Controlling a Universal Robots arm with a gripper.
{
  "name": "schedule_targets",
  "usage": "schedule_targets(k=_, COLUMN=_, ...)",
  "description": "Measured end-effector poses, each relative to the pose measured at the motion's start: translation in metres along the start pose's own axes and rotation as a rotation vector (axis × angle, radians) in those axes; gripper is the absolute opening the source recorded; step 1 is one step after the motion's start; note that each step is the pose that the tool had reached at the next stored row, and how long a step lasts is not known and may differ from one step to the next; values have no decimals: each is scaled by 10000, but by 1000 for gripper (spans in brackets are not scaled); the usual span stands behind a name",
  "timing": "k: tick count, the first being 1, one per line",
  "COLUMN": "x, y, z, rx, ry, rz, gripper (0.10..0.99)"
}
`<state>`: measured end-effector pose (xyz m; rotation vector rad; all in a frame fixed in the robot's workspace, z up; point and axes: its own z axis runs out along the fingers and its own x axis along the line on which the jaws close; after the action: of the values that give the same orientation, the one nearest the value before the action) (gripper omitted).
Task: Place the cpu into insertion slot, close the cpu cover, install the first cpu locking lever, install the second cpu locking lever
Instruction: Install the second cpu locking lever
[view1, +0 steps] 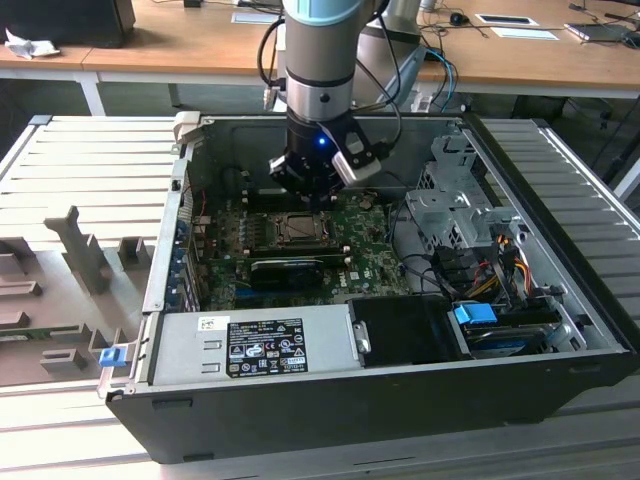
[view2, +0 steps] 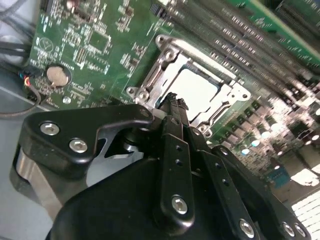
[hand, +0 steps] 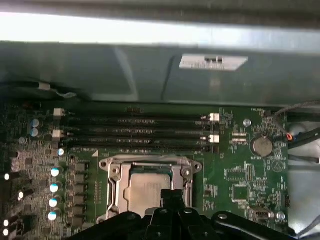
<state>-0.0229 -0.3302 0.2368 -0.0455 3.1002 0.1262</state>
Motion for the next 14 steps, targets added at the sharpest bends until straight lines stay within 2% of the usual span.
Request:
schedule_targets(k=3, x=3, y=-70, z=-7, rx=-1, ry=-1, rz=0, gripper=106)
schedule_targets(k=4, x=3, y=-97, z=-39, rx=1, ry=1, rz=0, gripper=106)
schedule_targets(k=6, x=2, y=-118, z=-66, rx=-1, ry=0, rz=0, gripper=106)
schedule_targets(k=14, x=4, y=-188, z=-73, rx=-1, ry=0, rz=3, gripper=106)
